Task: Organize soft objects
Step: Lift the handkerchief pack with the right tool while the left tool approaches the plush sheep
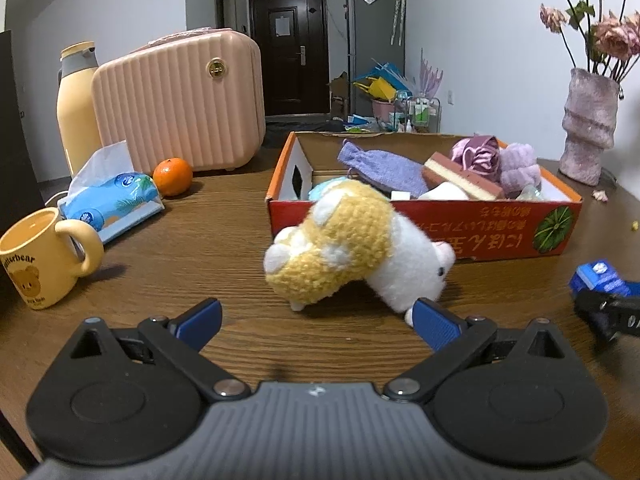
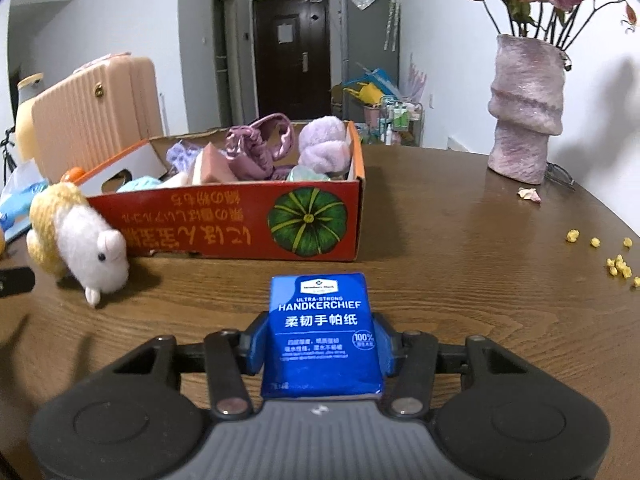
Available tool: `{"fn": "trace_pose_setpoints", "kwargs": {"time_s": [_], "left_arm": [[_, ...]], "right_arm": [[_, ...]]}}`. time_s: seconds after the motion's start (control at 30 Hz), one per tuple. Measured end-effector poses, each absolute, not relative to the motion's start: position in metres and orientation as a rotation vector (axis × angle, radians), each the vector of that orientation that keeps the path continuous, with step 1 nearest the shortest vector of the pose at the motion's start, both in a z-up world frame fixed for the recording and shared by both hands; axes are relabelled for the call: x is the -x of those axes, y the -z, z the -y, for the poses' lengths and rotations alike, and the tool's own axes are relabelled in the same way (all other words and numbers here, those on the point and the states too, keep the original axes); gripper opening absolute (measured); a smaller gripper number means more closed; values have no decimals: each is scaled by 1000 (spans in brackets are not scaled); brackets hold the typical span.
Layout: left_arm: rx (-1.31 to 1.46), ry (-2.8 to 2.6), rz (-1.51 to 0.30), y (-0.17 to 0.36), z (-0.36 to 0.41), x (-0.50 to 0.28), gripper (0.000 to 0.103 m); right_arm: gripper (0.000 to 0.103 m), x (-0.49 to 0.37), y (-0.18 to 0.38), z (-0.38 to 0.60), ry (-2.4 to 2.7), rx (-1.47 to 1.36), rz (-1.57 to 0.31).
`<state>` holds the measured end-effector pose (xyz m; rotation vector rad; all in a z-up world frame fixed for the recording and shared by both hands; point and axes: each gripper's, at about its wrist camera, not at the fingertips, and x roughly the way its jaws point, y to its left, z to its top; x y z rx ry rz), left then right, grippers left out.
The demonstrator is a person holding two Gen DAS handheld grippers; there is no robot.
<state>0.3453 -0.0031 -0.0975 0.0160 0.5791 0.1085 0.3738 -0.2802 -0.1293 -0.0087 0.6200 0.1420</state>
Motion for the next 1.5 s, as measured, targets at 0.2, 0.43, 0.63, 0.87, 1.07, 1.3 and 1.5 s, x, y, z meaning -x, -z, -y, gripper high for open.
{"fn": "trace_pose_setpoints", "kwargs": {"time_s": [0.2,0.43,0.63,0.87,1.07,1.3,1.5], "left_arm": [[-71,-110,-580,103,-8,-354,103],[-163,-114,-558,109,-12,-365,103],[-240,-96,-549,116,-10,-376,103],[-305,-79,-524,121,-9,-384,103],[-355,-63,-483,124,-4,-388,102],[-400,-19,-446,126,1,-391,87],[-438,26,-463,133,7,-393,60]], "right_arm": [[51,-371,125,273,-118,-26,-598],[51,-367,121,263,-104,-52,-562],[51,-368,120,255,-88,-78,-553],[51,-370,120,247,-73,-114,-553],[51,-374,122,242,-50,-127,-559],[51,-376,124,239,-29,-134,-567],[51,-376,124,237,-19,-127,-568]]}}
